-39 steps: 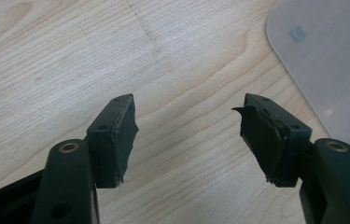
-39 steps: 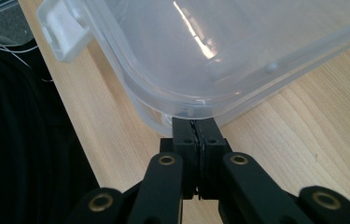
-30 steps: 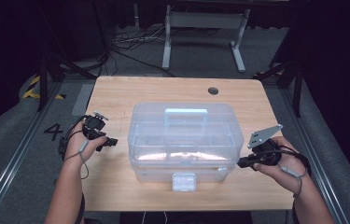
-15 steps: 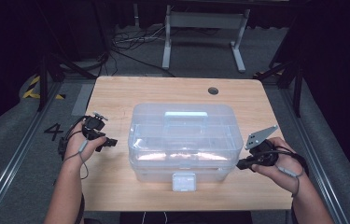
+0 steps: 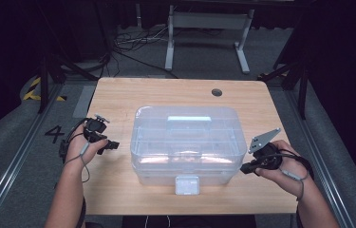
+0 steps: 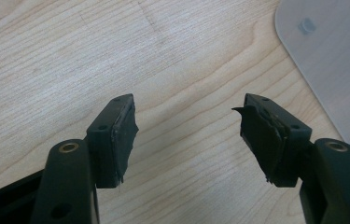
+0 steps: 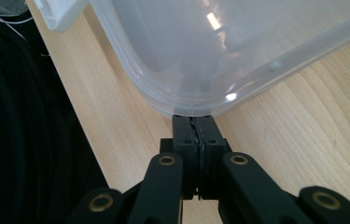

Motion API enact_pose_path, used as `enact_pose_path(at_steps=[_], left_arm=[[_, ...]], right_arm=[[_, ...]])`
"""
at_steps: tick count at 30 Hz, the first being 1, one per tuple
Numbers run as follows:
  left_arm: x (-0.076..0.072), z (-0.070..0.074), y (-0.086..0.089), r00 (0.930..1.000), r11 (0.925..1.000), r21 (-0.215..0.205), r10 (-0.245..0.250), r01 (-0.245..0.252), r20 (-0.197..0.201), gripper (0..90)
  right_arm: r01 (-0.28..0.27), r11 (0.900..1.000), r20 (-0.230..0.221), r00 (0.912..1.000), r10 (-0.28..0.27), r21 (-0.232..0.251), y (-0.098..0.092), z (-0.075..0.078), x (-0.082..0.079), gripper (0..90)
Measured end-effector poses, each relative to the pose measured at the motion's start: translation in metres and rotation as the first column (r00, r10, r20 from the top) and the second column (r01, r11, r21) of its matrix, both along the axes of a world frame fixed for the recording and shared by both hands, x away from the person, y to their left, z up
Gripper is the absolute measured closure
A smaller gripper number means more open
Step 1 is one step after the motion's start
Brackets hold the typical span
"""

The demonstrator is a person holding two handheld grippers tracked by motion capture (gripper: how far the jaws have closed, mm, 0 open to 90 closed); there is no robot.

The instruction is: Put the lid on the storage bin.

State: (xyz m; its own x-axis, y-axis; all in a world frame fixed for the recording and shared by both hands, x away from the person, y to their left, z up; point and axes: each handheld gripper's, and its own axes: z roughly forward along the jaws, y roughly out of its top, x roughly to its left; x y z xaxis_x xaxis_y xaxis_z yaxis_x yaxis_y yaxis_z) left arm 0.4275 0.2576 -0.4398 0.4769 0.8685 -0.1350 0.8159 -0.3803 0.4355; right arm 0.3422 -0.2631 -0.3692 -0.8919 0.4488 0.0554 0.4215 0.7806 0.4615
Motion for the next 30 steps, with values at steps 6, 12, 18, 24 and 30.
enact_pose_path(at_steps=[6, 12, 18, 24, 30], left_arm=[[0.000, 0.000, 0.000, 1.0000, 1.0000, -0.008, 0.003, -0.003, -0.006, 36.4], [-0.001, 0.000, 0.001, 0.9999, 0.9999, -0.011, 0.012, -0.012, 0.002, 36.4], [-0.008, 0.002, 0.001, 0.9999, 0.9998, -0.018, 0.008, -0.007, 0.010, 36.2], [-0.017, 0.003, 0.005, 0.9997, 0.9993, -0.034, 0.017, -0.017, 0.020, 36.0], [-0.025, 0.004, 0.010, 0.9993, 0.9988, -0.041, 0.030, -0.029, 0.022, 35.9]], right_arm=[[-0.002, 1.000, -0.018, 0.9998, 0.002, 0.000, -0.004, 0.001, -0.001, 89.3], [0.006, 1.000, -0.003, 1.0000, -0.006, 0.016, -0.010, 0.008, -0.003, 89.0], [0.005, 0.998, 0.031, 0.9995, -0.007, 0.068, -0.019, 0.021, -0.005, 88.1], [0.005, 0.991, 0.065, 0.9978, -0.014, 0.131, -0.028, 0.035, -0.003, 87.1], [0.026, 0.977, 0.099, 0.9939, -0.048, 0.214, -0.036, 0.044, 0.004, 85.1]])
